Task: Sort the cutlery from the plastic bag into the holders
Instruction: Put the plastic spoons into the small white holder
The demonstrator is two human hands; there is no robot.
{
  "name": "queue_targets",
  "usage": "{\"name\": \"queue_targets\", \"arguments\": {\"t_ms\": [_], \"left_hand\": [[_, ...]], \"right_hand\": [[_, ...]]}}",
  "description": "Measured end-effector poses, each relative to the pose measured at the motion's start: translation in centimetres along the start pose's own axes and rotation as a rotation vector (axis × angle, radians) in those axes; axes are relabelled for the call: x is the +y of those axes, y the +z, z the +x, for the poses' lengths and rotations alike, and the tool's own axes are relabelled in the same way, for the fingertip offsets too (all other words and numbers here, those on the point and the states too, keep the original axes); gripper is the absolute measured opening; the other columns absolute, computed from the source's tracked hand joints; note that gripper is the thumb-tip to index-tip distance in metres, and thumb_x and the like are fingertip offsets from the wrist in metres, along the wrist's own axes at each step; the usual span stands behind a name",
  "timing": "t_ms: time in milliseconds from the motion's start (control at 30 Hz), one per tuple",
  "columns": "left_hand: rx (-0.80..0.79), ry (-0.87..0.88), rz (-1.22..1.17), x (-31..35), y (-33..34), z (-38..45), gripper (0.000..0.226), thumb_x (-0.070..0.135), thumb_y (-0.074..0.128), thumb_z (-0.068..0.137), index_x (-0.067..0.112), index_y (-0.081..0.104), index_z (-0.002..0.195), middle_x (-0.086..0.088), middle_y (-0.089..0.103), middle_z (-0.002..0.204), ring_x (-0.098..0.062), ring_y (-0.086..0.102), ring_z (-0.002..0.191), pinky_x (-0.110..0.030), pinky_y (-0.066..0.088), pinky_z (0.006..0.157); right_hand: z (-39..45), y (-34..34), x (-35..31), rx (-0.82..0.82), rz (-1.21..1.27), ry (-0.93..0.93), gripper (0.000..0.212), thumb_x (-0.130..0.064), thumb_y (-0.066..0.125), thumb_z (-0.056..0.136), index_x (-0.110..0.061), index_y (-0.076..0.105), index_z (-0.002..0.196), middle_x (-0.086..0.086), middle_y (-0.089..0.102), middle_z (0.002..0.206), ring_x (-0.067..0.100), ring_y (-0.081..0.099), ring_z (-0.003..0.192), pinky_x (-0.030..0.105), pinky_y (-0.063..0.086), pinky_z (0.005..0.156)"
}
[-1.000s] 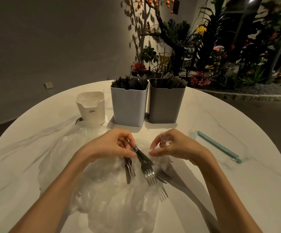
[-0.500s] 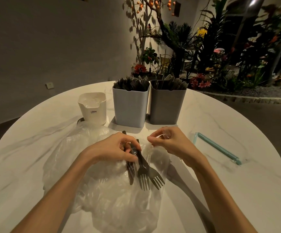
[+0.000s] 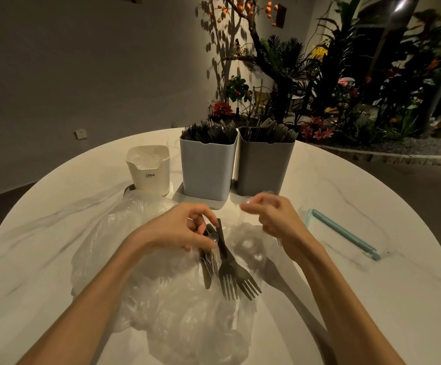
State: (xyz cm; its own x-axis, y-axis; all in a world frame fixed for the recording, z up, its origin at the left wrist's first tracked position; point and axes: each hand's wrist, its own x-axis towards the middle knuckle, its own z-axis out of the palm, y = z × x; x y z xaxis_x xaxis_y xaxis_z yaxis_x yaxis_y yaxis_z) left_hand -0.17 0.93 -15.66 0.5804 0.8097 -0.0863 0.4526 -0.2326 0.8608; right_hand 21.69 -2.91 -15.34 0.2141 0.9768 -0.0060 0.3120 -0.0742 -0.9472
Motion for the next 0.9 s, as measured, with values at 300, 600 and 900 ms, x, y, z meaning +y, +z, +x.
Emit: {"name": "queue_targets", "arguments": {"t_ms": [300,600,900], "left_hand": [[0.312,-0.163,0.27,-1.0,-0.8,0.4,0.044,0.057,0.08,0.076,0.015,0.068,0.08,-0.003,0.073,0.069,-0.012,0.065,0.052,-0.027,0.055,0.055],[0.16,-0.215,0.298,-0.3,0.0,0.3,0.045,0.055,0.085,0.067,0.014,0.072,0.081,0.001,0.068,0.066,-0.008,0.061,0.054,-0.019,0.047,0.051],[0.121,-0.257,0.05,-0.3,-1.0,-0.3,0.015,0.017,0.067,0.096,0.008,0.077,0.088,-0.01,0.076,0.076,-0.011,0.068,0.059,-0.021,0.051,0.054]], "right_hand": [[-1.0,1.1,-1.0,-0.25,0.215,0.161,0.022,-0.01,0.045,0.1,-0.011,0.065,0.111,-0.001,0.046,0.053,0.006,0.039,0.044,0.019,0.03,0.042],[-1.5,2.4,-1.5,-0.266,-0.089,0.136,0.026,-0.033,0.059,0.097,-0.019,0.055,0.119,-0.002,0.052,0.078,0.005,0.044,0.056,0.018,0.036,0.048],[-2.6,5.1,-0.4,-0.191,-0.723,-0.086,0.071,-0.072,0.077,0.066,-0.019,0.059,0.109,-0.006,0.064,0.095,0.018,0.062,0.085,0.039,0.058,0.083]]}}
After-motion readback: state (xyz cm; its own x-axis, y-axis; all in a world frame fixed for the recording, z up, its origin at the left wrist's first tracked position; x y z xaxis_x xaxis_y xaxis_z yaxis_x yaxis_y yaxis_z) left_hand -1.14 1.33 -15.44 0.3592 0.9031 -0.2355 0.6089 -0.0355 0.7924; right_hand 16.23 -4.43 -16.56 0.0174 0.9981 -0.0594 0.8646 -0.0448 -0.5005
